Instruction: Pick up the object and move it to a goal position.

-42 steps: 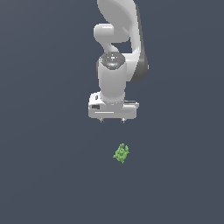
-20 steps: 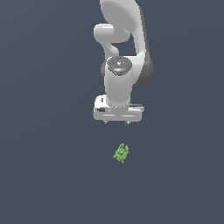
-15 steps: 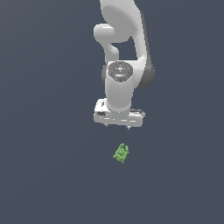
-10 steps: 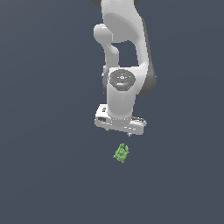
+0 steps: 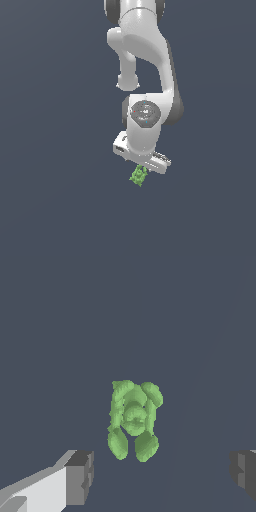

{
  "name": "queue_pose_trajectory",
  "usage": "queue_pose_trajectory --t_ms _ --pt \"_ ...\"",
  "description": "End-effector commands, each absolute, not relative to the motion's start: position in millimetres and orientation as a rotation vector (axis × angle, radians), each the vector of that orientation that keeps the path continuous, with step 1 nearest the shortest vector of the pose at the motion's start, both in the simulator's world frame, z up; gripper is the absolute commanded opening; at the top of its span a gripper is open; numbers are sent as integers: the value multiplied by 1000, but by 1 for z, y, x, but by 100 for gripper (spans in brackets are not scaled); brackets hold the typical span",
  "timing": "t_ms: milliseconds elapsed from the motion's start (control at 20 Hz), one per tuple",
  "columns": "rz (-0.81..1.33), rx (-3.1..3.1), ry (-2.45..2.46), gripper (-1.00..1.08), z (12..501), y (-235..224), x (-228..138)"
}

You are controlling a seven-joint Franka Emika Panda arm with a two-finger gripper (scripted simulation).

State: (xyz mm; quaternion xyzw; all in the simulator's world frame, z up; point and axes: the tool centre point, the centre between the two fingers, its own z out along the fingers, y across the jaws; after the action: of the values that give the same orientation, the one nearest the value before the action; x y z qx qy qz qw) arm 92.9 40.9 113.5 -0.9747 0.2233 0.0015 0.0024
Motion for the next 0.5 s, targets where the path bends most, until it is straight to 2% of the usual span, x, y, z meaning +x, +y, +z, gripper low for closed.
queue_pose_trajectory --t_ms 0,450 --pt "2 -3045 761 100 108 43 100" --pt "0 -3022 857 100 98 47 111"
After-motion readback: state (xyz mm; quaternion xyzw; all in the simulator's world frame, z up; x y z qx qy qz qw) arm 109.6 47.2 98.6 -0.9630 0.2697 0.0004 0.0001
